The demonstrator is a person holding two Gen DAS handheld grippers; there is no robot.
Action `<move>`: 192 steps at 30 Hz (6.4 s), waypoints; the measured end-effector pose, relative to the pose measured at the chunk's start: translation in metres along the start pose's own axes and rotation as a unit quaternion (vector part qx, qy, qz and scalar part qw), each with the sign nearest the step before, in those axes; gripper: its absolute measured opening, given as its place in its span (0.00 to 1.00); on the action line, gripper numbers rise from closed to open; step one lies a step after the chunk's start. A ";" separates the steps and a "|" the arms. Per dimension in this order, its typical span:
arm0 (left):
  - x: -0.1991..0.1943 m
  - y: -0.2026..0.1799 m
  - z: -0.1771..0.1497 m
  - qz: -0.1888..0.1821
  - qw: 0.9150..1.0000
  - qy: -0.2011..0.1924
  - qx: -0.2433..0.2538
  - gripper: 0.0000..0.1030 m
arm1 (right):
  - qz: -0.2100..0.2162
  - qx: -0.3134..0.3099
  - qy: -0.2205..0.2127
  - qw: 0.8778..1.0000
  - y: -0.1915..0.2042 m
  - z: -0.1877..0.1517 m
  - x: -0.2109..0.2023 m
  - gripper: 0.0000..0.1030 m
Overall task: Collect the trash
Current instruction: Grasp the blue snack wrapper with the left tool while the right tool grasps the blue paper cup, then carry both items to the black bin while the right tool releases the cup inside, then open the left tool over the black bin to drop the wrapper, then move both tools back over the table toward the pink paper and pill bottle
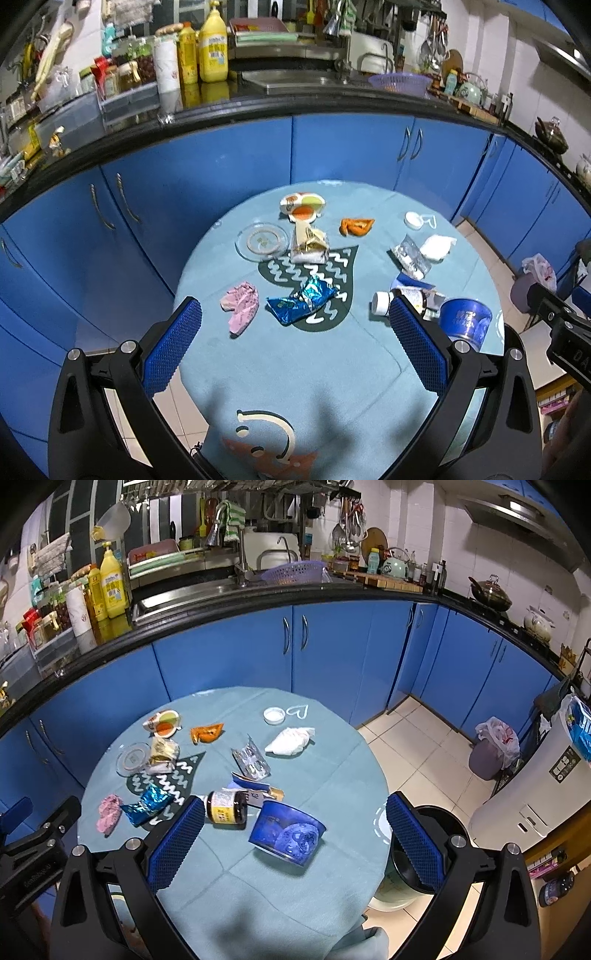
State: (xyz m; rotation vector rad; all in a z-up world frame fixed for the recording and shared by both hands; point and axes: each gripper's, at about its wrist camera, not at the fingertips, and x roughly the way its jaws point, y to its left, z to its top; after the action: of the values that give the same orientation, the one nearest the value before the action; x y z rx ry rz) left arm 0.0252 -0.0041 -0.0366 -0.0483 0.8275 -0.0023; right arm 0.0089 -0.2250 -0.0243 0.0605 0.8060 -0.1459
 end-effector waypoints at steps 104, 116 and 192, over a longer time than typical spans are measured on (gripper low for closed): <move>0.084 -0.264 0.027 -0.178 0.956 0.047 0.228 0.36 | -0.054 0.255 0.050 0.964 -0.271 0.008 0.059 0.79; 0.086 -0.290 0.023 -0.176 0.953 0.055 0.242 0.36 | -0.054 0.290 0.056 0.954 -0.300 -0.006 0.064 0.79; 0.073 -0.146 0.046 -0.083 0.989 0.037 0.116 0.94 | 0.031 0.119 0.035 0.992 -0.128 0.034 0.081 0.84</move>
State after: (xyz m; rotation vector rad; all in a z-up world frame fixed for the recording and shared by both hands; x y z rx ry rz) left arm 0.1113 -0.1500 -0.0528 0.1030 0.8902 -0.2589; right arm 0.0695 -0.3640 -0.0591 0.3166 0.8533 -0.1808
